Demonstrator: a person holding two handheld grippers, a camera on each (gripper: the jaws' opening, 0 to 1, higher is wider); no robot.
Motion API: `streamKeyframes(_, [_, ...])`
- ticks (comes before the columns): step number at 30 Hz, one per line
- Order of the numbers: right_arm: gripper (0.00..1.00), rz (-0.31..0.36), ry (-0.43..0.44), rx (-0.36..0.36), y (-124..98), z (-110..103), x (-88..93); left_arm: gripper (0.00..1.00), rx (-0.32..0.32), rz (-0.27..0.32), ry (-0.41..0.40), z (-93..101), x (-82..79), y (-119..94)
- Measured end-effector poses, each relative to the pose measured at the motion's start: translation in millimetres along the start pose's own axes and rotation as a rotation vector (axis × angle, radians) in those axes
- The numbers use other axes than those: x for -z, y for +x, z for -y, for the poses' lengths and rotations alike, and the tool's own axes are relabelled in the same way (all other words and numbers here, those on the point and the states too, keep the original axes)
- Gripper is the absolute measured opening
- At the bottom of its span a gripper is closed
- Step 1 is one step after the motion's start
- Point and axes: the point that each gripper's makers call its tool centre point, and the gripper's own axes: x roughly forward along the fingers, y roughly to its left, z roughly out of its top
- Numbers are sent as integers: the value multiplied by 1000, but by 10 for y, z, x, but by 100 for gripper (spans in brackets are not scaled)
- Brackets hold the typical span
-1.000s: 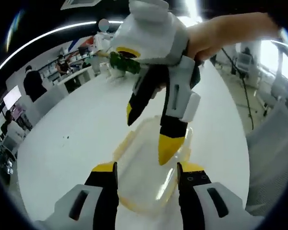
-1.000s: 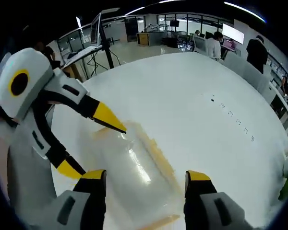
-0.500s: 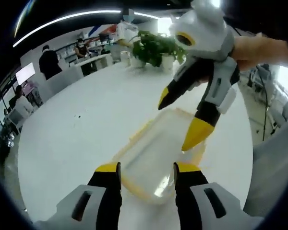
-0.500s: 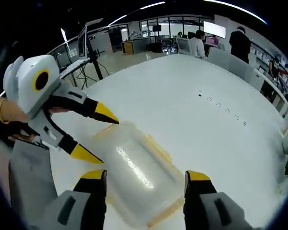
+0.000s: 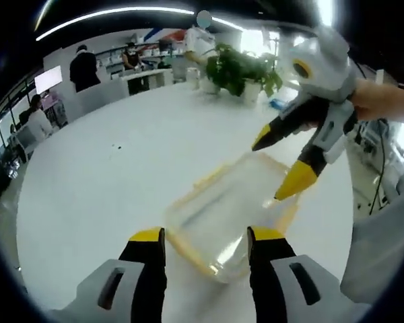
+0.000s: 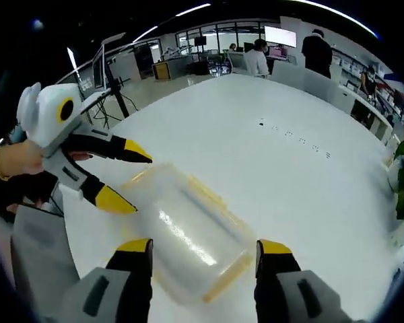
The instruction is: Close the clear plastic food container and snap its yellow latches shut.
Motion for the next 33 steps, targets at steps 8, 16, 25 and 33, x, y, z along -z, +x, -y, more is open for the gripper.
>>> streamKeyframes(8, [60,-17,52,37,-30,31,144,47,11,-2,-144,-25,70,5])
streamKeyframes(16, [56,-5,163,22,-30,-1,178,46,39,-8,-268,-29,128,26])
streamKeyframes(25, [55,-11,253,-11,-13,-9,221,44,50,17,-318,0,136,30])
streamKeyframes(33, [54,-11,256,-28,-4,-17,217,43,65,-14,-343,15,148,41])
